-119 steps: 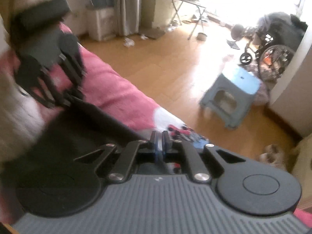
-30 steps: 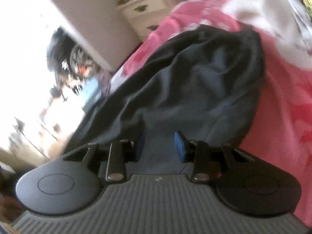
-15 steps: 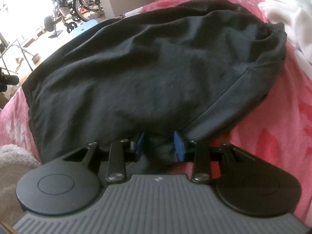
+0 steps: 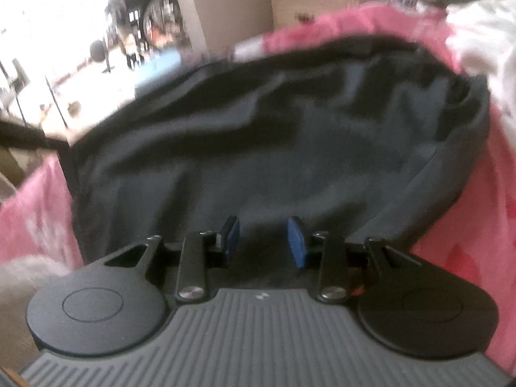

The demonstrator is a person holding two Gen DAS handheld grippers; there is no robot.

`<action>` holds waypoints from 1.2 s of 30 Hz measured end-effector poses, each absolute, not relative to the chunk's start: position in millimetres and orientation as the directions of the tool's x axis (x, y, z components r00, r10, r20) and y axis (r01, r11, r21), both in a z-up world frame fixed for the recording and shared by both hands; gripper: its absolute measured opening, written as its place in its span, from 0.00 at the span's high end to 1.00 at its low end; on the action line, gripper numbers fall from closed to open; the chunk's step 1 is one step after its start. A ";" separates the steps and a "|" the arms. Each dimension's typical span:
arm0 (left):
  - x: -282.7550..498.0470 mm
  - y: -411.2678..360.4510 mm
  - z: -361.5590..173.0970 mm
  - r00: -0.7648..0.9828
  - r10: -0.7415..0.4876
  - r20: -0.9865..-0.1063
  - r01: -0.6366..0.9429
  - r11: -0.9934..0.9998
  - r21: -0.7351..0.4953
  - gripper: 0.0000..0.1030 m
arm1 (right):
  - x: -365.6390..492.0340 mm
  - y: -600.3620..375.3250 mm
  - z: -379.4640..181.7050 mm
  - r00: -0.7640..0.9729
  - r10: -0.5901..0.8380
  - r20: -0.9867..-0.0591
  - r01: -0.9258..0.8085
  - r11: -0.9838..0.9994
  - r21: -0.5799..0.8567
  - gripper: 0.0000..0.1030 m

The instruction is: Fold clothes

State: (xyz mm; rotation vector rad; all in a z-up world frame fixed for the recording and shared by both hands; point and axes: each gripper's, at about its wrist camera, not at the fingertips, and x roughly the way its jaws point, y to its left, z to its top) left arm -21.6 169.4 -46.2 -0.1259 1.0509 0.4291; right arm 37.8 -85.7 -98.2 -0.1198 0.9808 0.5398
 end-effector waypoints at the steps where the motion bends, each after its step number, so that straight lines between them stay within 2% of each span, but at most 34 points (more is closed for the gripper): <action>1: -20.5 169.4 -46.9 0.419 0.279 -0.864 -0.403 0.910 0.099 0.35 | 36.9 -83.9 -103.4 0.429 0.365 -0.826 -0.491 0.862 0.126 0.69; 11: -16.5 169.8 -61.5 0.354 0.252 -0.900 -0.407 0.908 0.094 0.35 | 41.2 -80.6 -91.9 0.438 0.394 -0.808 -0.456 0.872 0.179 0.69; 29: -17.9 166.8 -68.2 0.333 0.266 -0.905 -0.377 0.917 0.131 0.35 | 38.6 -66.9 -103.3 0.401 0.353 -0.845 -0.461 0.875 0.147 0.68; 36: -16.6 165.6 -69.1 0.327 0.283 -0.902 -0.365 0.918 0.156 0.35 | 39.0 -64.6 -104.8 0.399 0.352 -0.847 -0.458 0.876 0.149 0.63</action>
